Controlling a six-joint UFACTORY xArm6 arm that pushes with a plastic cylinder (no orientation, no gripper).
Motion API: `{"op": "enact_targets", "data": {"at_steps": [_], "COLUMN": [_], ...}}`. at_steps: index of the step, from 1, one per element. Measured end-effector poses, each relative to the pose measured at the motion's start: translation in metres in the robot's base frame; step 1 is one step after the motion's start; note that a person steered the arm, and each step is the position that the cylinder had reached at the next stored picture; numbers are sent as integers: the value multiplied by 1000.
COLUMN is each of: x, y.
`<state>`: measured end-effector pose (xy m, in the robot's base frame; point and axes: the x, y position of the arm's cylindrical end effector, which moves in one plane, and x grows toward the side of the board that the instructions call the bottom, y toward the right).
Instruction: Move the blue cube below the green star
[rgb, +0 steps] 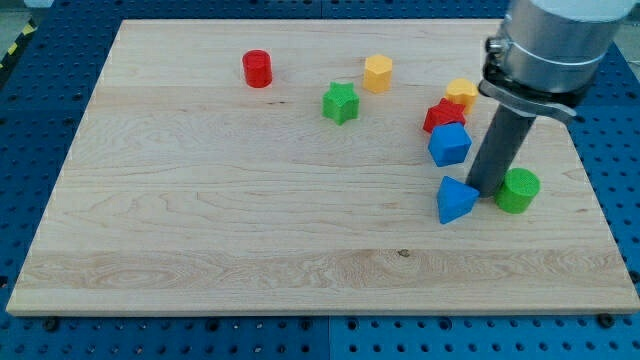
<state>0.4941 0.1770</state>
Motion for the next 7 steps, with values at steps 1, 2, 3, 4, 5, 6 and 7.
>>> {"op": "enact_targets", "data": {"at_steps": [1,2,3,4,5,6,7], "x": [-23,-34,-50,-65,-65,-65,-65], "y": [5,8,8,9,6,-16,-40]}}
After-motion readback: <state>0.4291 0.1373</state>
